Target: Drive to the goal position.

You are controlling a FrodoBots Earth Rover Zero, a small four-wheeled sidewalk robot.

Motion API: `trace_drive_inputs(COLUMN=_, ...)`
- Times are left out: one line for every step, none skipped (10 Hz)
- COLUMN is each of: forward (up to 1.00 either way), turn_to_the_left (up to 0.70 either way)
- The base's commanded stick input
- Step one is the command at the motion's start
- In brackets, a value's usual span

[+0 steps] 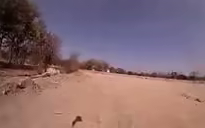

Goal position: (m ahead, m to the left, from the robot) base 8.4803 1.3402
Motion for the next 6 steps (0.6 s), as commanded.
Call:
trace_drive_inputs(forward=1.00, turn_to_the_left=0.00)
trace_drive_inputs(forward=1.00, turn_to_the_left=0.00)
trace_drive_inputs(forward=1.00, turn_to_the_left=0.00)
trace_drive_inputs(forward=1.00, turn_to_the_left=0.00)
trace_drive_inputs(forward=1.00, turn_to_the_left=0.00)
trace_drive_inputs(forward=1.00, turn_to_the_left=0.00)
